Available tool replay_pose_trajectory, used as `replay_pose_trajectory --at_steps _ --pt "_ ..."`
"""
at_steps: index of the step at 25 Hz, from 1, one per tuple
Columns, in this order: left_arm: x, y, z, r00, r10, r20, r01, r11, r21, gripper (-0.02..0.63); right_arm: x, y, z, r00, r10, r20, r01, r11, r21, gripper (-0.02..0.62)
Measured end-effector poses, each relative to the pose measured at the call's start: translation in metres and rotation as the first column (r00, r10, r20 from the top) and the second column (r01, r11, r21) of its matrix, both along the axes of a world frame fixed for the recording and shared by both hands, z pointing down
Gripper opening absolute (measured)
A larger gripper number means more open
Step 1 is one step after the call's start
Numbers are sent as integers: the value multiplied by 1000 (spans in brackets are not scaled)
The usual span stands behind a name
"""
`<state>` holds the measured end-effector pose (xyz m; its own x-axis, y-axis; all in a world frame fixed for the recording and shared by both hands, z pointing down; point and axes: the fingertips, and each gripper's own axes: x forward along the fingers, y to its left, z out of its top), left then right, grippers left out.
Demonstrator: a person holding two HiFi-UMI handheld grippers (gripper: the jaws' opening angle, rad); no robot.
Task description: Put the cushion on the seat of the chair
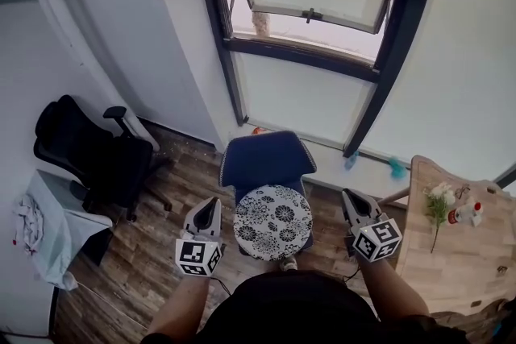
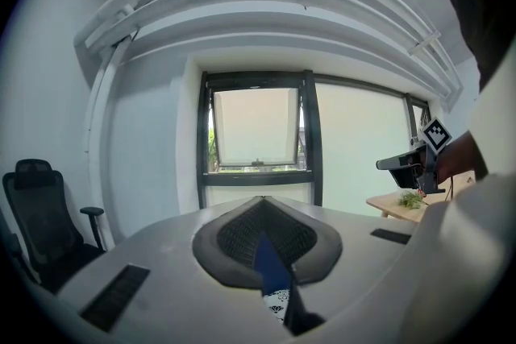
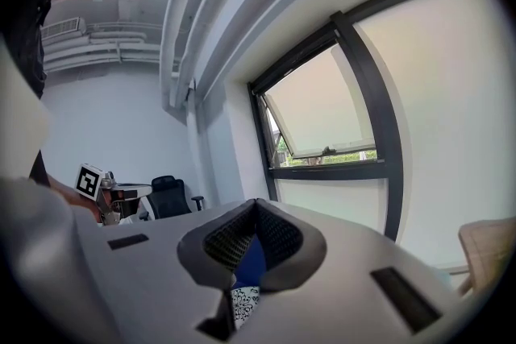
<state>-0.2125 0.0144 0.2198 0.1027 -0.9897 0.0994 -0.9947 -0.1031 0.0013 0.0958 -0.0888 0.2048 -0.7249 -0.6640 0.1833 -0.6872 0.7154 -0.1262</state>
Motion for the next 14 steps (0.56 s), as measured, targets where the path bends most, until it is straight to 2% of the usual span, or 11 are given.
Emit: replay_pose_trajectory --at_steps 7,14 --pt "-9 5 -1 1000 -7 2 7 1000 -2 5 -1 2 3 999 35 4 -35 999 10 25" --pt "-13 9 -7 1000 22 15 -22 1000 17 5 -9 3 0 999 51 -9 -50 998 34 25"
